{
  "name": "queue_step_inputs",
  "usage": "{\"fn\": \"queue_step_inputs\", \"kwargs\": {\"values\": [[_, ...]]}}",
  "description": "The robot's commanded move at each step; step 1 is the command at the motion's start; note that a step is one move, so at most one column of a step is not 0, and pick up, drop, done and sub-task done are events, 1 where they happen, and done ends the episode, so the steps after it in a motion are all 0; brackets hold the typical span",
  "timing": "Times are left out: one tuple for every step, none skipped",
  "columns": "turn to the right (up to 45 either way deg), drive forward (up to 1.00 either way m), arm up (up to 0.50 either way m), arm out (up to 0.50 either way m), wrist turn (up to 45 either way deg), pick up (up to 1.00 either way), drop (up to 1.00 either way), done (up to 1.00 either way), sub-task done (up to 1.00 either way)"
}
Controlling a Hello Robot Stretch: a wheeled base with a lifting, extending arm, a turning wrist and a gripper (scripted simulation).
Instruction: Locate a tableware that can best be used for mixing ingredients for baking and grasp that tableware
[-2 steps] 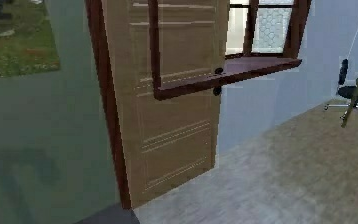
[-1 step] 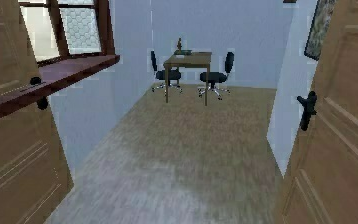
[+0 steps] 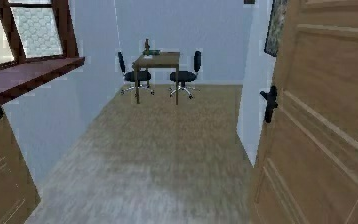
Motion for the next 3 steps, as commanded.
{"fn": "queue_step_inputs", "kwargs": {"values": [[0.0, 1.0, 0.0, 0.0, 0.0, 0.0, 0.0, 0.0, 0.0], [6.0, 0.0, 0.0, 0.0, 0.0, 0.0, 0.0, 0.0, 0.0], [0.0, 0.45, 0.0, 0.0, 0.0, 0.0, 0.0, 0.0, 0.0]]}}
